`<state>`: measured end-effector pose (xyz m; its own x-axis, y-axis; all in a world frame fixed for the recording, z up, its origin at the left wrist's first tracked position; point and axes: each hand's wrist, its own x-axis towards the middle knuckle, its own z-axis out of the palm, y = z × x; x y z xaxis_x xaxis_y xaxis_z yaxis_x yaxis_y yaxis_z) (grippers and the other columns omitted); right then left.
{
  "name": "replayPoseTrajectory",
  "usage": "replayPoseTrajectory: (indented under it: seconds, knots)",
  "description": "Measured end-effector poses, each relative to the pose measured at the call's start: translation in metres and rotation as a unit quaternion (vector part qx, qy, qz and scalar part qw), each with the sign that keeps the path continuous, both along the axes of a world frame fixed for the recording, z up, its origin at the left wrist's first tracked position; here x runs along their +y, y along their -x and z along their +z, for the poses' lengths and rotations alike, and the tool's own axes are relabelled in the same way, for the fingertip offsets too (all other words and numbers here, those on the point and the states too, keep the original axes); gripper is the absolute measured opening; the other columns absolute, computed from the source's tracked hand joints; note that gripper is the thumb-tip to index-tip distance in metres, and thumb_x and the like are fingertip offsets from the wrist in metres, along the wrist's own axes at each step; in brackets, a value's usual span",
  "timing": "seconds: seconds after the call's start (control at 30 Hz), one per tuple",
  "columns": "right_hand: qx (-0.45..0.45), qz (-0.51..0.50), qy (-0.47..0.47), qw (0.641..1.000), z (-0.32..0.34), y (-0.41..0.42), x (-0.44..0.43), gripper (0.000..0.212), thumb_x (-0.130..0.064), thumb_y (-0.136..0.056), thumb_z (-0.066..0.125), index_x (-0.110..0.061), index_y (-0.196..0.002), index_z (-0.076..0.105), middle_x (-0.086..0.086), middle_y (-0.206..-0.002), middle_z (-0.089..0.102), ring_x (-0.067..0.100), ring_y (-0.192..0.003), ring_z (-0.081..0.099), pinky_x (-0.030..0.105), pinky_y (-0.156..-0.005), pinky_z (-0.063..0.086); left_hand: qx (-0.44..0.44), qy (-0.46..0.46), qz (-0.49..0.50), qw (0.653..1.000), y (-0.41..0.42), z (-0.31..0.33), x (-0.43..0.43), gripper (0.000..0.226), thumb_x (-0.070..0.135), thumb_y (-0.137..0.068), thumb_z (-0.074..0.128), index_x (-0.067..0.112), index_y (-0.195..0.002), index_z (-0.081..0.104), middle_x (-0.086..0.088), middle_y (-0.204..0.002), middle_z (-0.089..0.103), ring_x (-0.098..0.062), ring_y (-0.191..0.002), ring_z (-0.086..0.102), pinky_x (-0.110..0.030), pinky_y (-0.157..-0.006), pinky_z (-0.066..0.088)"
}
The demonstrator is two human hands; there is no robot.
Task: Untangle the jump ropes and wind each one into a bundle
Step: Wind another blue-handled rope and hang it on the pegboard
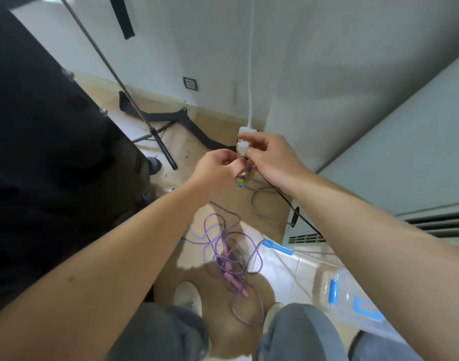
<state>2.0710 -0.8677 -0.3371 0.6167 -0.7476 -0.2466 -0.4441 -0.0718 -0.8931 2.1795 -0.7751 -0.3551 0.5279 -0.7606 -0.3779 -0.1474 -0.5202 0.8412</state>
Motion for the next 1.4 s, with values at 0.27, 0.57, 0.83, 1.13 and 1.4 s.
replayPoseTrajectory:
  seconds: [0.27,0.57,0.83,1.13,1.4]
  knots:
    - [-0.02,0.019,-0.046,0.999,0.176,0.006,0.006,0.053,0.006,-0.083,0.047,-0.018,-0.124,0.068,-0.008,-0.091,0.071,0.011,-0.086,0.068,0.03,-0.078,0.055,0.0,-0.02,0.037,0.999,0.006,0.178,0.011,0.012,0.033,-0.087,0.06,0.025,-0.091,0.068,0.003,-0.076,0.061,-0.012,-0.062,0.052,-0.029,-0.062,0.046]
    - [-0.04,0.059,-0.051,0.996,0.315,0.024,0.026,0.04,-0.005,-0.092,0.053,-0.027,-0.121,0.07,-0.013,-0.1,0.071,0.006,-0.093,0.069,0.017,-0.08,0.054,0.012,0.06,0.057,0.997,0.024,0.308,0.04,0.016,0.029,-0.09,0.068,0.029,-0.106,0.064,0.016,-0.073,0.063,0.005,-0.056,0.054,-0.024,-0.063,0.045]
    - [-0.036,0.1,0.041,0.993,0.356,0.004,0.03,0.051,-0.003,-0.088,0.053,-0.031,-0.129,0.062,-0.011,-0.087,0.062,0.007,-0.073,0.058,0.024,-0.069,0.047,-0.045,0.078,0.08,0.993,0.002,0.349,0.047,0.013,0.031,-0.093,0.065,0.023,-0.101,0.072,0.005,-0.073,0.069,-0.006,-0.065,0.061,-0.026,-0.063,0.051]
    - [-0.055,0.067,0.142,0.986,0.384,-0.073,-0.011,0.035,-0.002,-0.086,0.054,-0.025,-0.108,0.067,-0.008,-0.084,0.065,0.011,-0.081,0.064,0.017,-0.077,0.049,-0.059,0.088,0.016,0.994,-0.086,0.379,0.004,0.012,0.035,-0.093,0.06,0.027,-0.097,0.068,0.002,-0.081,0.075,-0.019,-0.082,0.072,-0.036,-0.073,0.062]
    - [-0.065,0.023,0.173,0.983,0.406,-0.135,-0.038,0.024,-0.012,-0.09,0.06,-0.033,-0.1,0.066,-0.01,-0.089,0.065,0.007,-0.085,0.063,0.026,-0.078,0.053,-0.096,0.11,0.018,0.989,-0.156,0.407,-0.036,0.009,0.035,-0.09,0.061,0.03,-0.086,0.068,0.006,-0.079,0.074,-0.014,-0.077,0.071,-0.036,-0.072,0.06]
